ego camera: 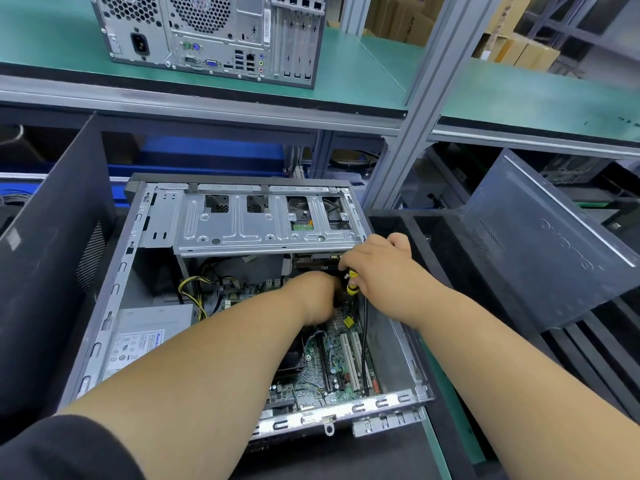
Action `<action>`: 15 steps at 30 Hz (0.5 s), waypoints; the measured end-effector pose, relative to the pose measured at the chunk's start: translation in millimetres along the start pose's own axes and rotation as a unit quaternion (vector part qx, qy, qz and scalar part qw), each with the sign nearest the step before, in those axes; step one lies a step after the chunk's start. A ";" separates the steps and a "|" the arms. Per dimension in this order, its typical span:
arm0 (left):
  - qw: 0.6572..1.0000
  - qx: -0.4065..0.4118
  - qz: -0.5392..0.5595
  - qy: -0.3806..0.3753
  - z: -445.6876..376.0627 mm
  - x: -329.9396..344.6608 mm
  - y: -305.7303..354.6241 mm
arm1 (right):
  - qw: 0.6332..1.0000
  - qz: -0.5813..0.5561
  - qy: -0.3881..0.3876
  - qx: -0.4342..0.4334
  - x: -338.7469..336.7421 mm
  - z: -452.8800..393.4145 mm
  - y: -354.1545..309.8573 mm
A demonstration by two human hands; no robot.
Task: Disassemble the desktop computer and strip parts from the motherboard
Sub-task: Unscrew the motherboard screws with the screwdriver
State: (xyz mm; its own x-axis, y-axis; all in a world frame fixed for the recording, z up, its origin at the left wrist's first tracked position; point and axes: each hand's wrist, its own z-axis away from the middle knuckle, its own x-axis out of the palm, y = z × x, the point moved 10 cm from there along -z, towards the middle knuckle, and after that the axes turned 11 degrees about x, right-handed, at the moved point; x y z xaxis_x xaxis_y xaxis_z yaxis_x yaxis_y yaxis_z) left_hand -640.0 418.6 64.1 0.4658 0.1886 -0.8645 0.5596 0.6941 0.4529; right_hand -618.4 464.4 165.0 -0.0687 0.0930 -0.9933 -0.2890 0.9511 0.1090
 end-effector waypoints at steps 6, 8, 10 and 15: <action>1.000 -0.004 -0.003 -0.010 -0.3 1.6 -1.1 | 1.000 0.016 0.006 0.004 -4.3 0.2 -1.1; 1.000 -0.006 -0.001 -0.008 0.0 1.7 -1.8 | 1.000 0.018 0.004 0.003 -5.7 0.8 -1.5; 1.000 -0.008 0.003 0.001 0.1 0.2 -2.3 | 1.000 0.012 0.014 0.006 -11.1 1.8 -0.2; 0.999 -0.020 0.019 0.022 0.8 -3.9 -5.6 | 0.997 -0.045 0.052 0.034 -34.2 5.4 7.4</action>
State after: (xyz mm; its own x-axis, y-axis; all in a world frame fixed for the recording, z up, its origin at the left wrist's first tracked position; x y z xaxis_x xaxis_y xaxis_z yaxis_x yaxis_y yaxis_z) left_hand -644.4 413.5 65.1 0.4546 0.2453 -0.8563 0.5143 0.7126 0.4772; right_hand -612.9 469.9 199.6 -0.1453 -0.0224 -0.9891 -0.2336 0.9722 0.0123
